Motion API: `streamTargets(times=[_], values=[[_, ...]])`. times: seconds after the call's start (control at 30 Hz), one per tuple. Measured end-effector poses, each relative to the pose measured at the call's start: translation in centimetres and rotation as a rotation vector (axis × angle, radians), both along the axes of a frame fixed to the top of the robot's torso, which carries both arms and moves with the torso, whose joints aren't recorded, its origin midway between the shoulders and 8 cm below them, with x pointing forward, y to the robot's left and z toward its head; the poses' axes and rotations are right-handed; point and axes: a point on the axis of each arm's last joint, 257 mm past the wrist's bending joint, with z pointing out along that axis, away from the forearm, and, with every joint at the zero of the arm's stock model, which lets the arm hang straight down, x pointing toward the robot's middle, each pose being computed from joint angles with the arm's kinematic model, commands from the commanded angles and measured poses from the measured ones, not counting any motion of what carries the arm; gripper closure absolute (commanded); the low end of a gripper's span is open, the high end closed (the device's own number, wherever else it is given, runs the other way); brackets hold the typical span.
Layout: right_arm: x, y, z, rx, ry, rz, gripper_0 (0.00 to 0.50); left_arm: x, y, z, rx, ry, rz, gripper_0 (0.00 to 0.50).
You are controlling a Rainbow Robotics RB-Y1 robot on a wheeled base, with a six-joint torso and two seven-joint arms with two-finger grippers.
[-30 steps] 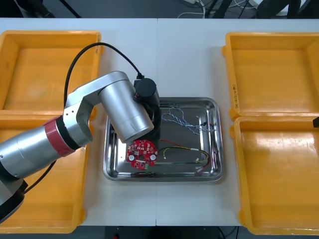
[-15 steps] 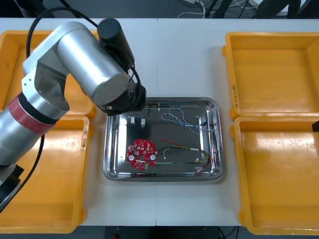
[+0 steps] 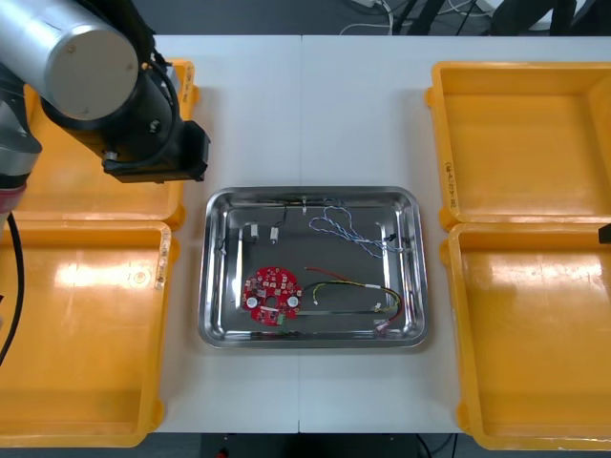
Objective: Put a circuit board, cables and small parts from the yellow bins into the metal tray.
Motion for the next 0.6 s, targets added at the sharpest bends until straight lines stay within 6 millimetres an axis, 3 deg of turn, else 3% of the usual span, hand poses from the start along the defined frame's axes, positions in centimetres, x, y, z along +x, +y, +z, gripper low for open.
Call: streamTargets(times=[0.33, 0.6], values=[[0.4, 0.2, 0.2, 0.004, -0.019, 0.004, 0.000, -0.1, 6.2, 0.2, 0.074, -0.010, -0.102, 0.000], [0.4, 0.2, 0.2, 0.003, -0.018, 0.004, 0.000, -0.5, 11.1, 0.4, 0.056, -0.014, 0.004, 0.000]])
